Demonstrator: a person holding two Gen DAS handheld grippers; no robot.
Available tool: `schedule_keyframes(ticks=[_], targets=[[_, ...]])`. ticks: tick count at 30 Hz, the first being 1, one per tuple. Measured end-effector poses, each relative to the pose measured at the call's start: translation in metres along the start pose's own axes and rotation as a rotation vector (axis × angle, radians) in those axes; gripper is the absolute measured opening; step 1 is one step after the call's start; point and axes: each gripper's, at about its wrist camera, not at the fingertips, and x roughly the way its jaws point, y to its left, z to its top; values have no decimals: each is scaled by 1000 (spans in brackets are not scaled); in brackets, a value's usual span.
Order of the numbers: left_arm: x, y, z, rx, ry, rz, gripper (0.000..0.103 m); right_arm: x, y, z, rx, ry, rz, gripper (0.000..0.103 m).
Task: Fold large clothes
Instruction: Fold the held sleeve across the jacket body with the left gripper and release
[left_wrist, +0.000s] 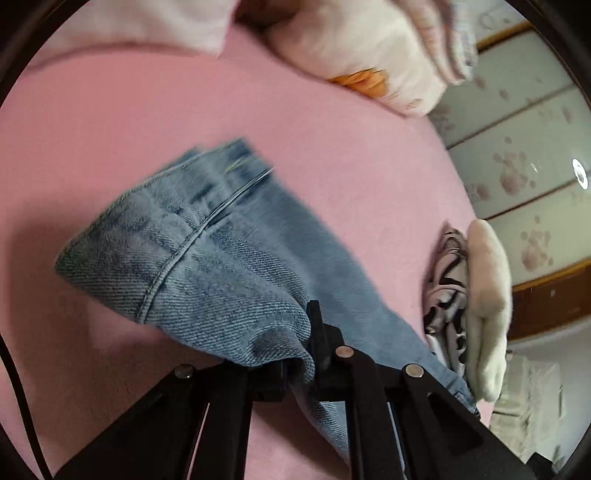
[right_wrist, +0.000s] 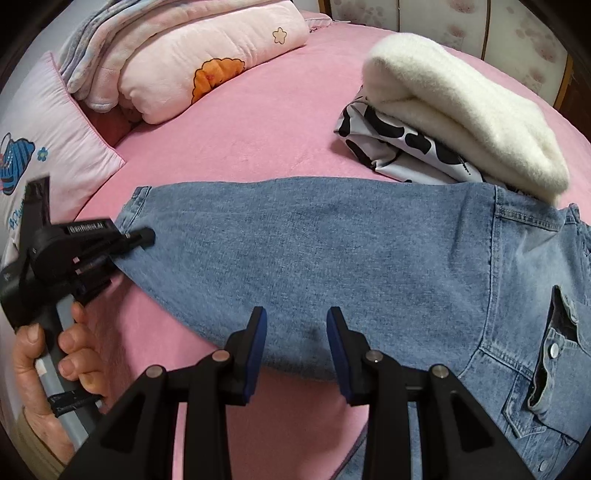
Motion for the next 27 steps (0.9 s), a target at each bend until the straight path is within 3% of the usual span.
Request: schedule_keyframes(ticks=[7, 13, 27], targets=[[-42, -66, -12, 140, -80, -61, 5, -21, -30, -8, 56, -21, -13, 34], [-65, -129, -41, 257, -79, -123, 5, -48, -66, -18, 93, -47, -39, 34], [-53, -249, -166, 498, 44, -186, 5, -92, -163, -58, 209, -81, -69, 34]])
